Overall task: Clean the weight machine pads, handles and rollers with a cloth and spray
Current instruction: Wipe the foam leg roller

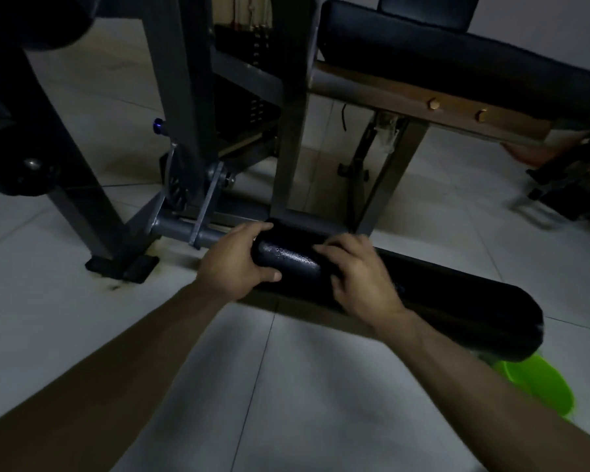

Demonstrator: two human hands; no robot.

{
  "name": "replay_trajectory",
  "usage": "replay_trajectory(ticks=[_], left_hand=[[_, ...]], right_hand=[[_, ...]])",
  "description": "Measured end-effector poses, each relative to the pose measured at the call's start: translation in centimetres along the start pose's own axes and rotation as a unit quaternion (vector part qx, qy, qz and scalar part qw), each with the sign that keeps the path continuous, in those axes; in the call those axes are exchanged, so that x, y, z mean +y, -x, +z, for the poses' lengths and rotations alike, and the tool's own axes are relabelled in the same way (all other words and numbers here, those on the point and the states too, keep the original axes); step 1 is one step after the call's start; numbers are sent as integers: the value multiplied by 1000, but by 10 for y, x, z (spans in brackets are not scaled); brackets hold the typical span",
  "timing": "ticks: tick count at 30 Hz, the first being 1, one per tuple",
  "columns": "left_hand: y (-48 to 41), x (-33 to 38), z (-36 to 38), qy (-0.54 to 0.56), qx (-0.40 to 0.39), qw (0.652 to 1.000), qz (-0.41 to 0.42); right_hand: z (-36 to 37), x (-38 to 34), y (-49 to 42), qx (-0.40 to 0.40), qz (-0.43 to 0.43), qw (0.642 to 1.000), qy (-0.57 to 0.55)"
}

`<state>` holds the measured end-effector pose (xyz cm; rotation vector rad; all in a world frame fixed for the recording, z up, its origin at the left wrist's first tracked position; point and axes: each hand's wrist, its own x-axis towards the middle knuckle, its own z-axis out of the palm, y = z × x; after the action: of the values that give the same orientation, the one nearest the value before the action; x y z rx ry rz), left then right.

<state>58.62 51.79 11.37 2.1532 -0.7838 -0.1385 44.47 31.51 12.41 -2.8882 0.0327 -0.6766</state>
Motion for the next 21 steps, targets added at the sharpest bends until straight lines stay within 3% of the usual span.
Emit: replay_trajectory(ticks=[4, 12, 16, 21], left_hand=[[-15, 4, -8, -1, -38, 999, -19], [-14, 12, -6, -54, -42, 998, 7], [-2, 27, 8, -169, -1, 985, 15], [3, 74, 63, -189, -44, 973, 124]], right_hand=[[-18, 29, 22, 48, 138, 989, 19], [43, -67, -53, -2, -14, 998, -58], [5, -8, -5, 6, 1, 1000, 7], [-56, 94, 90, 39, 162, 984, 69]])
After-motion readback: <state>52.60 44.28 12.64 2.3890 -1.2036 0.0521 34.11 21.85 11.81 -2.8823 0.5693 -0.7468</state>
